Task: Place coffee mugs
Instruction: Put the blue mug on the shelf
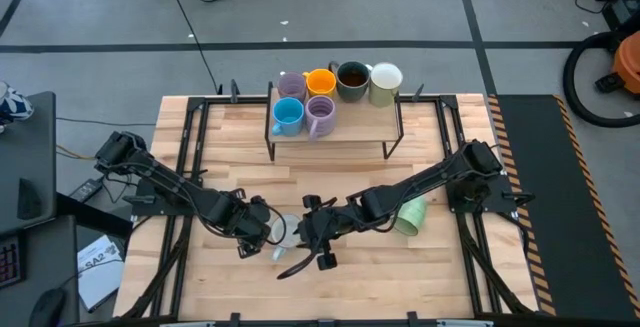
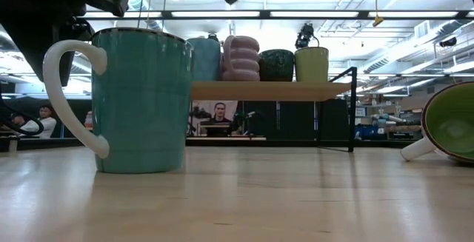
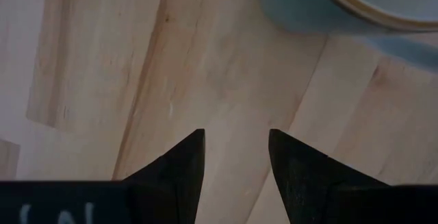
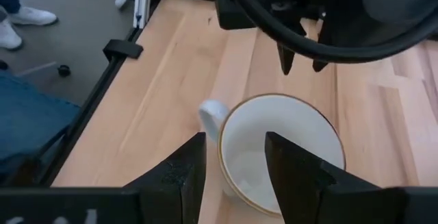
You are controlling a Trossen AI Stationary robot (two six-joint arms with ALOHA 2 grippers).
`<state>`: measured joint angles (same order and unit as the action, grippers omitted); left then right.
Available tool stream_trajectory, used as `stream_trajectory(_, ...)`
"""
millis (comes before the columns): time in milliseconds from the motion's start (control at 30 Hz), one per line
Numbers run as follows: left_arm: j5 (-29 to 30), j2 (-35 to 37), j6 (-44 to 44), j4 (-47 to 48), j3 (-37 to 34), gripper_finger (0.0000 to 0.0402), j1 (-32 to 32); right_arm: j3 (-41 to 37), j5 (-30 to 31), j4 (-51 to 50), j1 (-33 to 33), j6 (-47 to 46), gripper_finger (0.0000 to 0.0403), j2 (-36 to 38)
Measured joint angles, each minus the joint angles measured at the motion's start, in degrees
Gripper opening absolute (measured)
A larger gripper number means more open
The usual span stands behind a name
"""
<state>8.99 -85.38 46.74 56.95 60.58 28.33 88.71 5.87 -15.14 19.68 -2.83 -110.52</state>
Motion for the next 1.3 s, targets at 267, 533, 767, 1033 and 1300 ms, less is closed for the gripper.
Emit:
stream_trajectory(267, 0.0, 0.0, 0.0, 0.0, 0.0, 0.0169, 0.0, 1.8, 0.0, -2.1, 0.0, -0.2, 0.0154, 0.0)
stream_trajectory(533, 0.4, -0.1, 0.0, 0.0, 0.0, 0.0169, -0.3, 1.8, 0.8, -3.5, 0.0, 1.1, 0.0154, -2.9)
stream_trajectory(767, 1.1, -0.1, 0.0, -0.7, 0.0, 0.0169, -1.9, 2.0, 2.8, -4.1, -0.1, 3.1, 0.0154, -6.8)
stream_trajectory(1033, 1.3, -0.1, -2.0, -0.9, 0.0, 0.0169, -3.2, 2.2, 2.6, -5.0, -0.4, 3.1, 0.0153, -8.2)
stream_trajectory(1300, 1.3, -0.1, -2.5, -2.6, 0.0, 0.0169, -3.8, 2.0, 3.1, -5.9, -1.0, 2.8, 0.0149, -8.4)
